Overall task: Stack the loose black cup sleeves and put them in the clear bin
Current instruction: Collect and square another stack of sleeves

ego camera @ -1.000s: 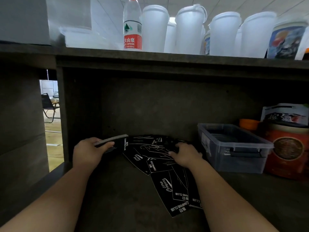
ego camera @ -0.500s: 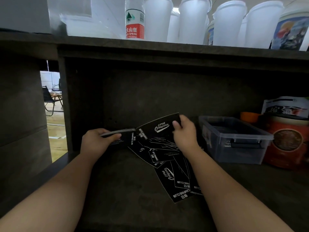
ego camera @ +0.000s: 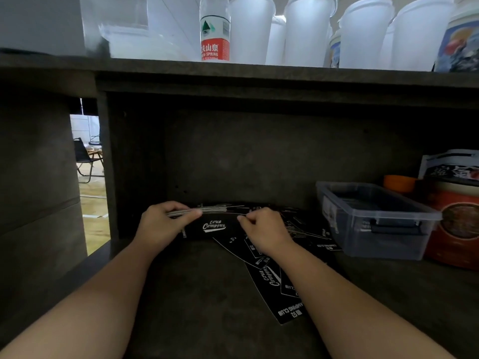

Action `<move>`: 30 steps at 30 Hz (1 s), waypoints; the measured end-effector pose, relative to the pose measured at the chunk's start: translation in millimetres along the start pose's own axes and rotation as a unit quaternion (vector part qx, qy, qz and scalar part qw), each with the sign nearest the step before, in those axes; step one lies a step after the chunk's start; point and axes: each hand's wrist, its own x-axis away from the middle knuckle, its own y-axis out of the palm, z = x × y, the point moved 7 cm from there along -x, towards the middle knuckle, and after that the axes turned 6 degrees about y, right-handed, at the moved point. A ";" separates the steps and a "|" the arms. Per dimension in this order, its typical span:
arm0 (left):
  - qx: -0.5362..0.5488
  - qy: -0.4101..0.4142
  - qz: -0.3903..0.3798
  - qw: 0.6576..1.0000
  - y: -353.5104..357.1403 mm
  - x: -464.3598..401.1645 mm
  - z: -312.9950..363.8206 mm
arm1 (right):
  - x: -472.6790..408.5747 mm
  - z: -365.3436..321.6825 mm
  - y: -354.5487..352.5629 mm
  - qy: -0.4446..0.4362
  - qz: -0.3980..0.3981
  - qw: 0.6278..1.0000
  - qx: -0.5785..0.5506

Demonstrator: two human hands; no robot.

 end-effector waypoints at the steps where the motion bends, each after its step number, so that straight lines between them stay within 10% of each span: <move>1: -0.011 0.006 -0.007 1.000 0.8 0.1 0.1 | 1.0 -3.9 2.8 -0.012 -0.009 1.000 0.011; 6: -0.034 0.023 0.021 0.999 -4.4 -0.5 -0.4 | -9.5 9.5 -14.0 0.019 0.006 0.997 0.080; 13: -0.070 0.029 0.021 0.997 -5.4 -3.2 -4.9 | -4.1 76.7 -35.2 0.285 -0.081 0.933 0.206; 30: -0.045 0.012 0.008 0.999 -3.5 -6.1 -9.8 | 0.9 55.8 -54.7 0.226 0.017 0.951 0.208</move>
